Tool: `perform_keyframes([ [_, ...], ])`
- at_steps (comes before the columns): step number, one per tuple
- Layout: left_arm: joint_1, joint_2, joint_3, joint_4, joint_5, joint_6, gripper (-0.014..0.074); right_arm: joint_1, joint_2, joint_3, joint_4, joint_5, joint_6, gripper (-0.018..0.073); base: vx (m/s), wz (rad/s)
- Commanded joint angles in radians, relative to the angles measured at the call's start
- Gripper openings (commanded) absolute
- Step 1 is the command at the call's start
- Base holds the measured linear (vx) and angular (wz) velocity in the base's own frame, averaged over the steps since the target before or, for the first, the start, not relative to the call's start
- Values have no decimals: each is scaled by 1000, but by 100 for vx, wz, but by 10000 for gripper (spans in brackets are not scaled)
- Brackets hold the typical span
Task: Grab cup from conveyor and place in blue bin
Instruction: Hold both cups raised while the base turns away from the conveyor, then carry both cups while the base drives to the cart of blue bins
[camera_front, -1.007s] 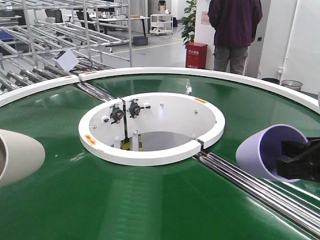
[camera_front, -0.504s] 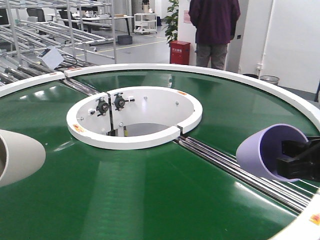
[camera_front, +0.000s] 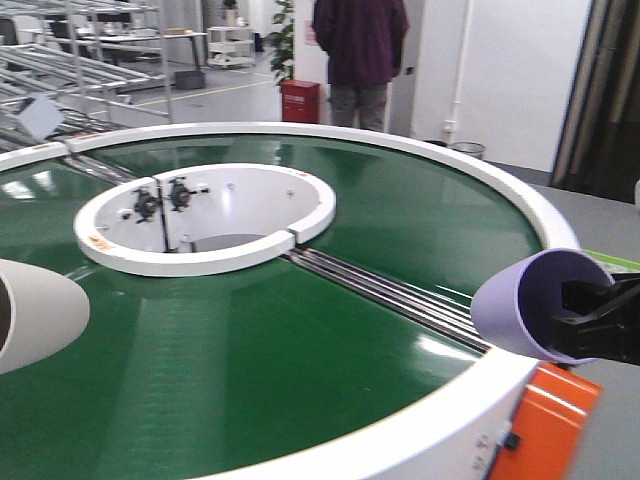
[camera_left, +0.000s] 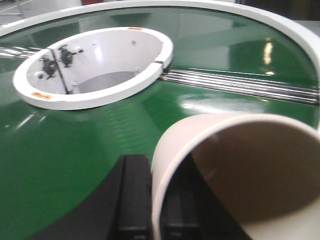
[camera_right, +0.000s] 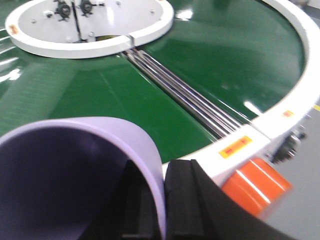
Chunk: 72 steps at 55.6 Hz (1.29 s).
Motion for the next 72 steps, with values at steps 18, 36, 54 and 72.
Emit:
perform_keyframes([
  [18, -2, -12, -30, -24, -72, -2, 0, -4, -18, -32, -12, -91, -4, -9, -17, -49],
  [36, -2, -12, -30, -24, -72, -2, 0, -4, -18, -32, -12, -81, -4, -9, -14, -60],
  [54, -2, -12, -30, -24, -72, -2, 0, -4, -18, -32, -12, -81, -4, -9, -9, -62],
  [72, -2, -12, -30, -24, -72, -2, 0, -4, -18, -32, -12, -81, -4, -9, 0, -59],
])
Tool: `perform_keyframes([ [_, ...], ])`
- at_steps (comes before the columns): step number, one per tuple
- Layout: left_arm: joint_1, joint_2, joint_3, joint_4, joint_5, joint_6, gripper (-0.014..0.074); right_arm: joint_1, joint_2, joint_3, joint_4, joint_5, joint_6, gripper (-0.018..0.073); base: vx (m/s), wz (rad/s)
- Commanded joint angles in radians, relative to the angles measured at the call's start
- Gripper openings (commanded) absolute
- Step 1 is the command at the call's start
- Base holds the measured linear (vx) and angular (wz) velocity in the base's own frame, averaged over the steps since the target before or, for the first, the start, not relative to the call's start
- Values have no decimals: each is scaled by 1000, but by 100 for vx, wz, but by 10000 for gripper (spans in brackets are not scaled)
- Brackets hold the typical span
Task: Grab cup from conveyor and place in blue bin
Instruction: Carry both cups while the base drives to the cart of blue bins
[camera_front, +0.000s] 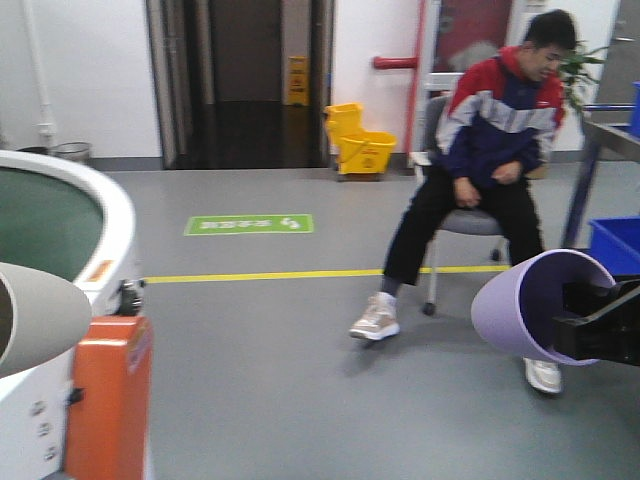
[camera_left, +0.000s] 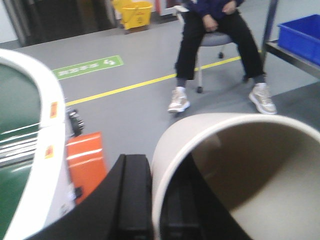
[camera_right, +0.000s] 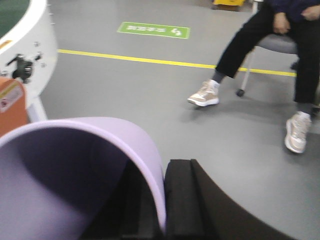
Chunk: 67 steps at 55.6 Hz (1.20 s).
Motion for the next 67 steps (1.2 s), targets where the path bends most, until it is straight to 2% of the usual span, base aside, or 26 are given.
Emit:
perform_keyframes([
  [1, -2, -12, -30, -24, -81, -2, 0, -4, -18, -32, -12, -86, -4, -9, 7, -52],
  [27, -2, -11, -30, -24, -81, -2, 0, -4, -18, -32, -12, -86, -4, -9, 12, -40],
  [67, -2, -11, -30, -24, -81, -2, 0, -4, -18, -32, -12, -86, -4, -9, 19, -19],
])
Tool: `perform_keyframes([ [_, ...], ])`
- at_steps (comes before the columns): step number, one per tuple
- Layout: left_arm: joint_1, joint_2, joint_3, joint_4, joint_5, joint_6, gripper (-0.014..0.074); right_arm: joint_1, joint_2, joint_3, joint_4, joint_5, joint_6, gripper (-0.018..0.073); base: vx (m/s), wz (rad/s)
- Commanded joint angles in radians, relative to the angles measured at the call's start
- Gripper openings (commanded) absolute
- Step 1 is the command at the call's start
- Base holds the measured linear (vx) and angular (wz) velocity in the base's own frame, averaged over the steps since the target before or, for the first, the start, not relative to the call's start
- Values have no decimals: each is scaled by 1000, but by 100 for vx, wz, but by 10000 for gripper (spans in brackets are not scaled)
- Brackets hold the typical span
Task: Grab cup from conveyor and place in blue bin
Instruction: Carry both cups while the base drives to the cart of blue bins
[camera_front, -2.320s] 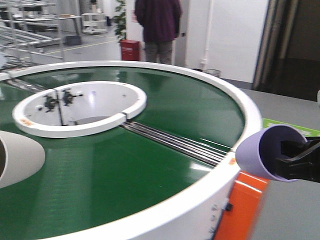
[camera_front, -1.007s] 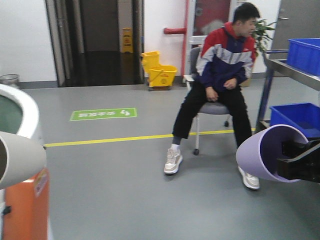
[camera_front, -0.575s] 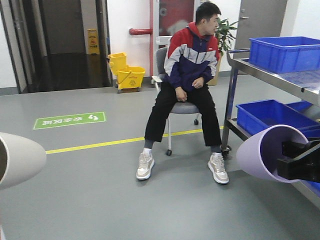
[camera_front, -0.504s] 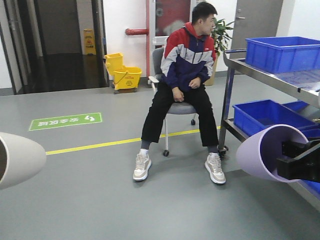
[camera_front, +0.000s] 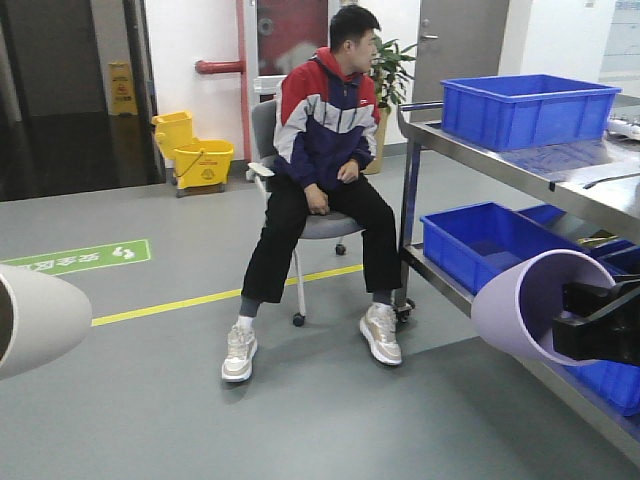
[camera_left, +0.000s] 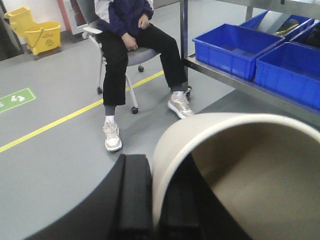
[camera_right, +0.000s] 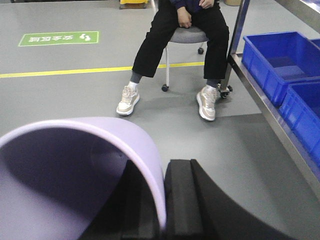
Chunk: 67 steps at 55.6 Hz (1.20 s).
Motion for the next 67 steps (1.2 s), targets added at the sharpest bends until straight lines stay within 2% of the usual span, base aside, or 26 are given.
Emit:
perform_keyframes([
  [1, -2, -11, -30, -24, -86, -2, 0, -4, -18, -32, -12, -87, -4, -9, 24, -19],
  [67, -2, -11, -30, -24, -86, -2, 0, -4, -18, -32, -12, -87, -4, -9, 30, -14],
])
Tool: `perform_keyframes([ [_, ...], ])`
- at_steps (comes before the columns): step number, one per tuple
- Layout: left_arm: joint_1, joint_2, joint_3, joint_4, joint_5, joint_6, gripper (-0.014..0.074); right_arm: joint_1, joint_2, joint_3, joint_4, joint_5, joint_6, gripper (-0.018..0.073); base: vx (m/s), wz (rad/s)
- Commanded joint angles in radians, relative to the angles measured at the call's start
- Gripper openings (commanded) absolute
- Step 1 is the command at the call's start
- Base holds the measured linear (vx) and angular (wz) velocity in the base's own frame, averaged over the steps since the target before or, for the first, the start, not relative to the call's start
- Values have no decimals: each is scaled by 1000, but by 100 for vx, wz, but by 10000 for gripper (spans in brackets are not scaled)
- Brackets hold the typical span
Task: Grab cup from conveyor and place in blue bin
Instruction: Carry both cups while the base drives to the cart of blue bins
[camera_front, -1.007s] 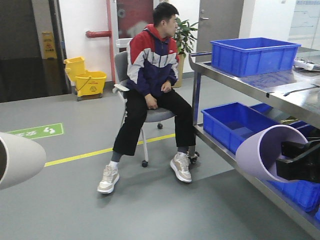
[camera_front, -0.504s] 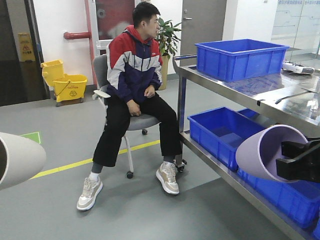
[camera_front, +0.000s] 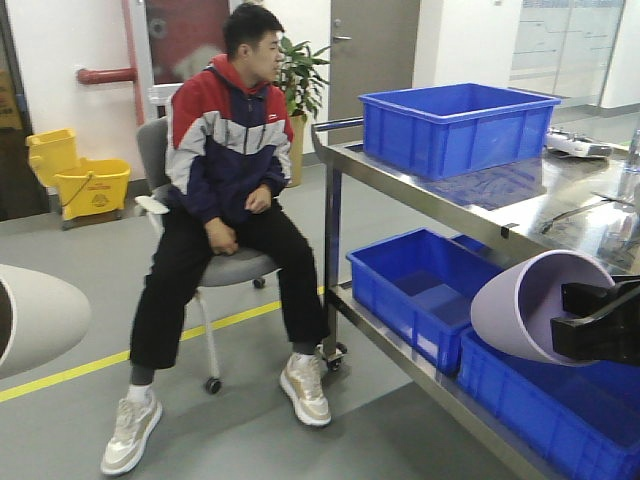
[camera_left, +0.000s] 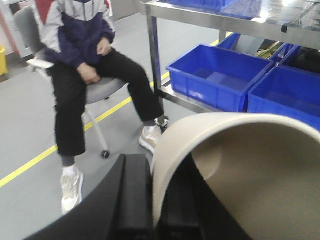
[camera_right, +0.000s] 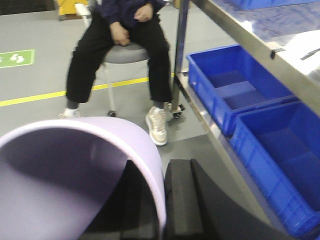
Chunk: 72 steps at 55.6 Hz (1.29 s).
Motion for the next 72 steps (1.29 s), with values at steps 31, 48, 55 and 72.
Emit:
perform_keyframes([
  [31, -2, -11, -30, -24, -86, -2, 0, -4, -18, -32, -12, -87, -4, -9, 31, -45],
  [48, -2, -11, -30, -24, -86, -2, 0, -4, -18, -32, -12, -87, -4, -9, 27, -70],
  [55, -2, -11, -30, -24, -86, -2, 0, -4, -18, -32, -12, -87, -4, -9, 24, -63],
  [72, -2, -11, -30, -24, -86, -2, 0, -4, -18, -32, -12, -87, -4, -9, 22, -50],
])
